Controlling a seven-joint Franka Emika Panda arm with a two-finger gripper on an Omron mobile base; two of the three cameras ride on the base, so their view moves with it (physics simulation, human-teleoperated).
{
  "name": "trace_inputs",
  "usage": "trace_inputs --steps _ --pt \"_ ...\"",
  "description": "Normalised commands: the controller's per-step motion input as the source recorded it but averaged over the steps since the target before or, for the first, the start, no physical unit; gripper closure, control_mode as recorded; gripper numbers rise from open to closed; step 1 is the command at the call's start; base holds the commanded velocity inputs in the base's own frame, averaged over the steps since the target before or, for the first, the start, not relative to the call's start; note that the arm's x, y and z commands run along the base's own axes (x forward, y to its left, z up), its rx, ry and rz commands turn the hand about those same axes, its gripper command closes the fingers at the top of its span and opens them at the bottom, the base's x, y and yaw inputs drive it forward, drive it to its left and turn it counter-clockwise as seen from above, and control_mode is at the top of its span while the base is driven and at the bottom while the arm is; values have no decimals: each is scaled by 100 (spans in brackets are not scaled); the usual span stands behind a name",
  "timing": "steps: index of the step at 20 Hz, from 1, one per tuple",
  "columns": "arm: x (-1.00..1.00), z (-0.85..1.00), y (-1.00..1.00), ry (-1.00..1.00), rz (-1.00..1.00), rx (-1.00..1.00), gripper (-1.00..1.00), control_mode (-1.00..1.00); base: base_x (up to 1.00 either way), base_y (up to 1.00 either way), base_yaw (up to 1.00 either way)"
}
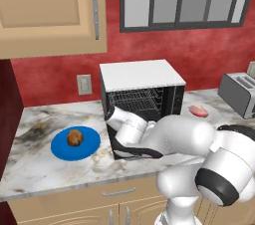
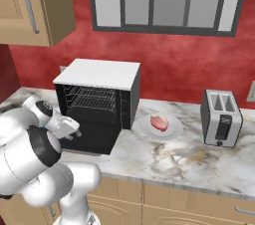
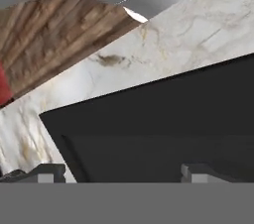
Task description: Open the toaster oven door. Place the bread on the bottom rack in the toaster oven and place the steak on the top rack.
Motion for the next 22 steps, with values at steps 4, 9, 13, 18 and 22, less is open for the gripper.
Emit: trace_inputs --steps 4,9,13,18,22 --pt "10 65 2 -11 18 7 -100 -100 0 0 0" --pt "25 48 20 -37 27 11 -100 -100 0 0 0" --pt "57 0 3 -26 13 4 -100 -100 0 0 0" --pt "93 3 1 -8 8 0 -100 -100 0 0 0" --pt "76 0 26 3 16 -7 -100 -100 0 0 0"
